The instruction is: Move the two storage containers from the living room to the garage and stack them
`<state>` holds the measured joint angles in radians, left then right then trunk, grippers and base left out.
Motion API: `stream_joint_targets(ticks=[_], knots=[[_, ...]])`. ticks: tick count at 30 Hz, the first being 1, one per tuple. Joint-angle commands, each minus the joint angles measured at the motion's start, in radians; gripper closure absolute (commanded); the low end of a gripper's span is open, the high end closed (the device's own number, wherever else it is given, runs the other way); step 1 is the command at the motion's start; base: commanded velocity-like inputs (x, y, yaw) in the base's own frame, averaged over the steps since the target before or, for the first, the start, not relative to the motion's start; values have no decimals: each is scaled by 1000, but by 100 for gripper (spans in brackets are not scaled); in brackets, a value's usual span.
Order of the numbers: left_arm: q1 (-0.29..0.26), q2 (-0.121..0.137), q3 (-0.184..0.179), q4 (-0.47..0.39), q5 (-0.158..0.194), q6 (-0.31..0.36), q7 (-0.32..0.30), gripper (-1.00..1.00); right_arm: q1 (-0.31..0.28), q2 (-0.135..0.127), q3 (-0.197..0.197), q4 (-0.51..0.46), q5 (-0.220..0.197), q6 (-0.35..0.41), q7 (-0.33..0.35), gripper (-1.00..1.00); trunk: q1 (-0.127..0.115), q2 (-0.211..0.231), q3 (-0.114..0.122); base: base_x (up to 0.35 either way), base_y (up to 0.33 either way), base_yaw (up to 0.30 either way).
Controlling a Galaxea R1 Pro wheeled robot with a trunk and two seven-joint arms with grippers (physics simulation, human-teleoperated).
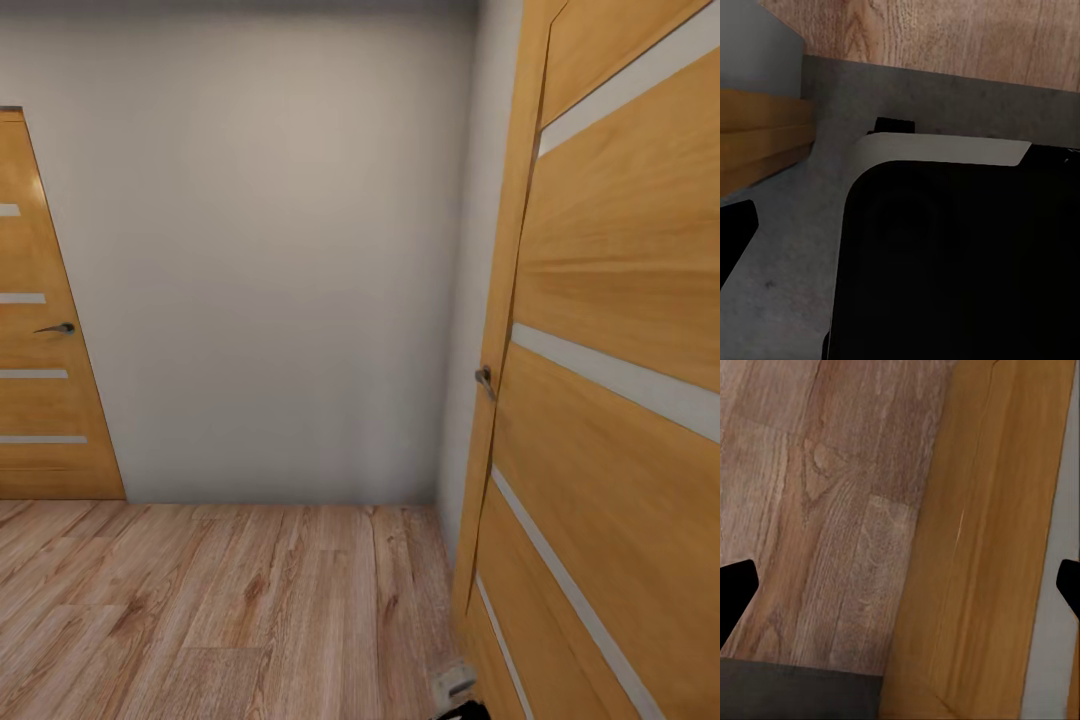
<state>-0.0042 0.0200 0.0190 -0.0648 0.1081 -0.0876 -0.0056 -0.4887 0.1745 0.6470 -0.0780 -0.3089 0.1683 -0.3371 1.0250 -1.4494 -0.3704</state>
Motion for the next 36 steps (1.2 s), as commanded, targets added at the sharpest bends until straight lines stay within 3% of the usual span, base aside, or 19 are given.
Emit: stream_joint_targets(ticks=[1, 3, 8, 14, 18, 19, 29, 36], knots=[[0, 0, 1, 0, 8, -3, 0, -100, 18, 0, 10, 5, -6, -7, 0, -100, 0, -1, -1, 0, 0, 0], [0, 0, 1, 0, 9, -2, 1, -100, 66, 0, 10, 10, -5, -25, 2, -100, 0, -1, -1, 0, 0, 0], [0, 0, 1, 0, 9, -2, 1, -100, 114, 0, 11, 10, 2, -50, 3, -100, 0, -1, -1, 0, 0, 0], [0, 0, 1, 0, 9, -2, 1, -100, 172, 0, 11, 13, 64, -80, 2, -100, 0, -1, -1, 0, 0, 0], [0, 0, 1, 0, 9, -2, 1, -100, 185, 0, 10, 62, 74, -117, 2, -100, 0, -1, -1, 0, 0, 0], [0, 0, 1, 0, 9, -2, 1, -100, 209, 0, 10, 100, 75, -173, 3, -100, 0, -1, -1, 0, 0, 0], [0, 0, 1, 0, 9, -2, 1, -100, 329, 0, 10, 110, 78, -250, 6, -100, 0, -1, -1, 0, 0, 0], [0, 0, 1, 0, 9, -3, 1, -100, 376, -48, 10, 111, 72, -283, 64, -100, 0, -1, -1, 0, 0, 0]])
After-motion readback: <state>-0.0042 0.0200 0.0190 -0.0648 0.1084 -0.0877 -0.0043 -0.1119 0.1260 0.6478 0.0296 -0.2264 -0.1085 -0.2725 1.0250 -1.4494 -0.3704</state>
